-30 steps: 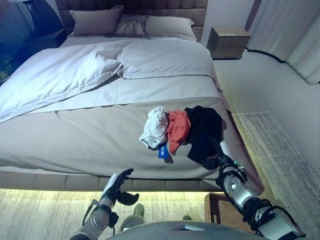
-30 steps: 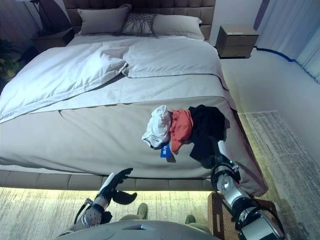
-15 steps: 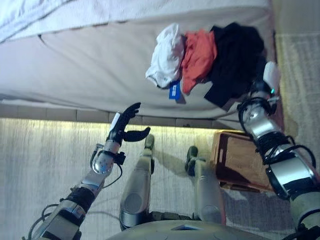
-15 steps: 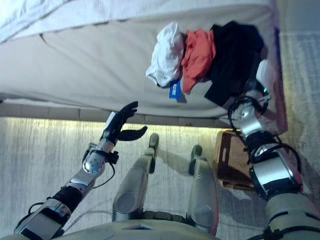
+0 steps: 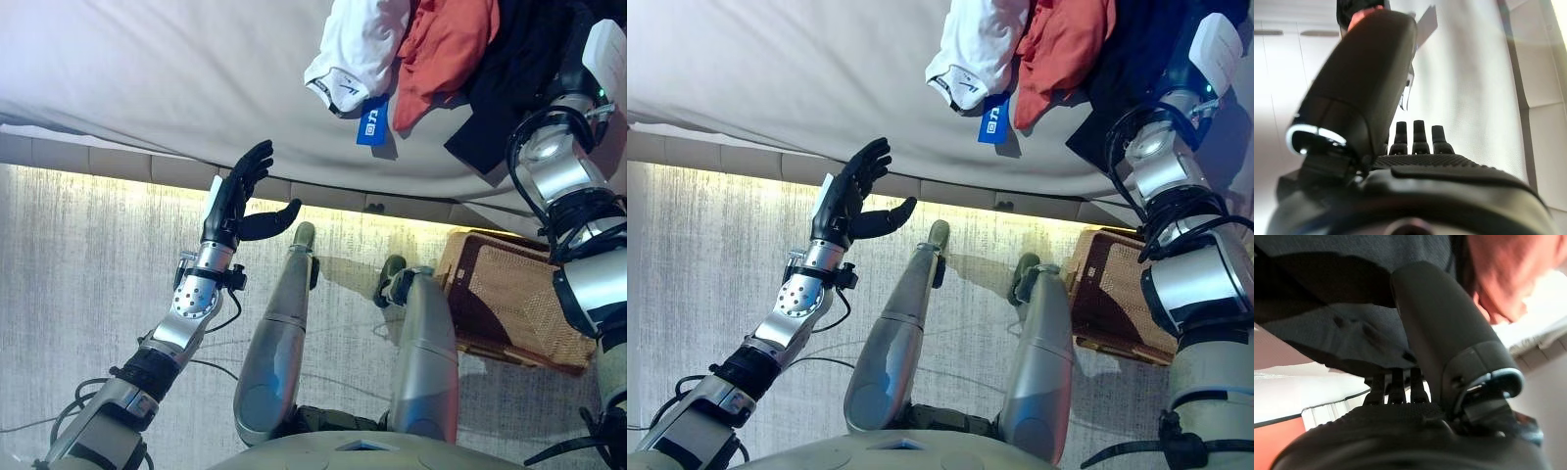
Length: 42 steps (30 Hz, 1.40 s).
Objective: Pick up the clothes from the bed and place them into the basket
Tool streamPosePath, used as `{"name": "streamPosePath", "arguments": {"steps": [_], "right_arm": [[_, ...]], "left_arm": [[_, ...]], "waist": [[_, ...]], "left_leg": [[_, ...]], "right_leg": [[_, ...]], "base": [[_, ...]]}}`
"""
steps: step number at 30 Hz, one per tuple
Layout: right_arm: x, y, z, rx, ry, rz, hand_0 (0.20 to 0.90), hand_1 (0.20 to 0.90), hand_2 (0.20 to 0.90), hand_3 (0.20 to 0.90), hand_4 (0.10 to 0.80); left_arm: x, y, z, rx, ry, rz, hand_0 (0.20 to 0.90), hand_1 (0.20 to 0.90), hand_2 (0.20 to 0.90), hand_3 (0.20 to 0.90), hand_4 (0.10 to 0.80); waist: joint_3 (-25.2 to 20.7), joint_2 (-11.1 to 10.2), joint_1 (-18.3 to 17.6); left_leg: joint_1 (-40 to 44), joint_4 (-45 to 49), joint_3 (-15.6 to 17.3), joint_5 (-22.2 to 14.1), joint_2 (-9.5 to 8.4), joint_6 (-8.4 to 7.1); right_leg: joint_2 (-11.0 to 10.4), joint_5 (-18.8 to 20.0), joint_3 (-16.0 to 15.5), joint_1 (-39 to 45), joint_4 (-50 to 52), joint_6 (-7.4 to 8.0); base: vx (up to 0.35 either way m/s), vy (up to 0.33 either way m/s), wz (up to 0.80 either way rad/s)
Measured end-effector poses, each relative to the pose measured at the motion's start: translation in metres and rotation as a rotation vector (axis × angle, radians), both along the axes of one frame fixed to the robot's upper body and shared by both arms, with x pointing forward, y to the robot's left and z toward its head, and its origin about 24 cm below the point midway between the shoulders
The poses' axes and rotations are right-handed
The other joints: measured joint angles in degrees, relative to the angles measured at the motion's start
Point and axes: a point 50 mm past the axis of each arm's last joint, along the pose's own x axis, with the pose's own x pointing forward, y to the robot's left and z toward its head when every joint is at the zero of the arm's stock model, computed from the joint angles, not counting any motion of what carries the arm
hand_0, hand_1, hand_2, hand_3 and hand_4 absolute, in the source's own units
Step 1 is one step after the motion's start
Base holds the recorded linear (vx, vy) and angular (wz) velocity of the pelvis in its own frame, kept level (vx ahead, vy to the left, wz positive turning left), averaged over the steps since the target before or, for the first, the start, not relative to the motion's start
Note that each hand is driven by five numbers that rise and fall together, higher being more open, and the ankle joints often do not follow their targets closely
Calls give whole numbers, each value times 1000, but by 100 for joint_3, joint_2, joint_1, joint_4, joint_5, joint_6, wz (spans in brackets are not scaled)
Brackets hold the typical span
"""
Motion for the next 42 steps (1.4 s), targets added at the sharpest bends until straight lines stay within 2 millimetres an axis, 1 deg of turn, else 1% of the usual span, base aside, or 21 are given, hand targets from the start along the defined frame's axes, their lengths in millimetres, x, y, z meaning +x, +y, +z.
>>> {"name": "streamPosePath", "arguments": {"steps": [3,9,13,15,16,21,22,23,24,25,26,27,28,29,30,32,34,35,39,40,42], "right_arm": [[-1,-6,20,4,8,-30,900,900,900,900,800],[-5,-20,45,44,81,-57,900,900,900,900,800],[-10,-29,59,38,138,-62,900,900,900,900,800],[-12,-32,61,85,161,-44,524,524,524,461,361],[-13,-34,61,101,166,-39,300,300,300,200,100],[-15,-40,60,207,157,4,300,300,300,200,100],[-18,-46,57,242,158,-6,300,300,300,200,100],[-20,-50,55,261,156,-17,300,300,300,200,100],[-22,-55,52,278,154,-32,300,300,300,200,100],[-22,-56,49,277,162,-32,300,300,300,200,100],[-21,-56,45,270,172,-23,300,300,300,200,100],[-21,-56,42,263,179,-22,300,300,300,200,100],[-21,-58,35,274,198,-38,300,300,300,200,100],[-22,-60,31,279,206,-46,300,300,300,200,100],[-21,-59,30,274,205,-40,300,300,300,200,100],[-21,-59,22,239,229,-35,300,300,300,200,100],[-21,-61,18,244,236,-38,300,300,300,200,100],[-22,-61,18,248,228,-38,300,300,300,200,100],[-32,-75,24,256,205,-79,300,300,300,200,100],[-35,-79,27,254,197,-92,300,300,300,200,100],[-41,-86,32,249,179,-109,300,300,300,200,100]], "left_arm": [[-3,1,6,-7,-27,-3,900,900,900,900,800],[-5,6,16,-38,-56,5,900,900,900,900,800],[-5,12,24,-62,-78,19,900,900,900,900,800],[-4,14,28,-67,-93,21,900,900,900,900,800],[-4,15,30,-68,-100,18,900,900,900,900,800],[-7,22,32,-53,-105,17,900,900,900,900,800],[-9,23,33,-39,-104,10,900,900,900,900,800],[-9,23,35,-34,-111,5,900,900,900,900,800],[-8,24,41,-33,-134,1,900,900,900,900,800],[-11,26,39,-42,-132,9,900,900,900,900,800],[-14,27,35,-49,-114,15,900,900,900,900,800],[-14,28,33,-51,-101,14,900,900,900,900,800],[-16,29,28,-61,-79,2,900,900,900,900,800],[-16,29,29,-72,-79,-5,900,900,900,900,800],[-17,29,26,-94,-64,-5,900,900,900,900,800],[-18,30,23,-120,-46,-6,900,900,900,900,800],[-18,29,23,-147,-43,-11,900,900,900,900,800],[-17,28,23,-160,-43,-14,900,900,900,900,800],[-17,22,28,-171,-57,-50,900,900,900,900,800],[-17,20,30,-171,-59,-57,900,900,900,900,800],[-16,19,31,-172,-60,-69,900,900,900,900,800]], "waist": [[18,29,82],[29,52,226],[29,51,275],[29,50,283],[28,50,282],[28,48,282],[28,45,268],[28,41,255],[31,34,213],[35,28,244],[33,32,320],[38,34,315],[37,30,326],[40,-7,290],[52,-7,298],[48,-17,326],[42,-29,320],[39,-33,300],[26,-58,225],[12,-80,222],[7,-95,235]], "left_leg": [[-408,306,-22,-22,-31,-15],[-1043,854,-154,-107,-134,-92],[-1236,1017,-178,-108,-183,-93],[-1281,1040,-198,-108,-188,-93],[-1288,1047,-204,-108,-188,-93],[-1305,1131,-198,-135,-192,-56],[-1298,1145,-181,-138,-189,-60],[-1298,1152,-159,-138,-199,-60],[-1325,1295,-130,-182,-267,-90],[-1316,2026,-126,-551,-306,121],[-991,2388,-7,-890,-293,200],[-870,2204,-12,-1294,-269,7],[-734,2077,15,-1277,-177,48],[-609,2009,85,-1272,-189,53],[-456,1903,112,-1247,-181,105],[-32,1590,119,-1150,-133,261],[343,1306,174,-1086,-74,286],[516,1130,208,-1028,-78,348],[1371,403,337,-824,26,288],[1515,318,367,-803,21,272],[1754,145,398,-764,32,248]], "right_leg": [[-11,-26,26,-416,300,-11],[-76,-129,12,-987,855,-29],[-113,-133,53,-1186,1042,-24],[-114,-133,32,-1206,1064,-23],[-115,-133,28,-1206,1067,-23],[-126,-144,2,-1183,1081,1],[-50,-281,72,-1172,1313,109],[-14,-326,125,-1138,1359,51],[-61,-348,224,-1139,1302,20],[-105,-346,213,-1095,1308,28],[-98,-342,191,-1036,1273,36],[-86,-320,138,-950,1200,74],[-24,-385,126,-820,1539,135],[-3,-534,77,-413,1366,100],[22,-657,117,-305,1235,76],[119,-630,98,121,868,96],[128,-579,80,480,573,89],[126,-554,76,643,397,92],[106,-189,-14,1501,-423,85],[96,-156,-4,1627,-502,108],[90,-27,-34,1840,-671,81]], "base": [[-13,-54,2],[-9,-56,8],[8,-43,5],[9,-54,5],[10,-36,6],[18,-18,-4],[17,2,19],[21,6,48],[21,10,41],[22,16,8],[20,20,-18],[18,27,-14],[31,28,16],[49,24,16],[69,13,7],[86,8,-14],[94,-4,-21],[110,-10,-15],[93,11,-11],[15,37,-12],[17,29,-9]]}}
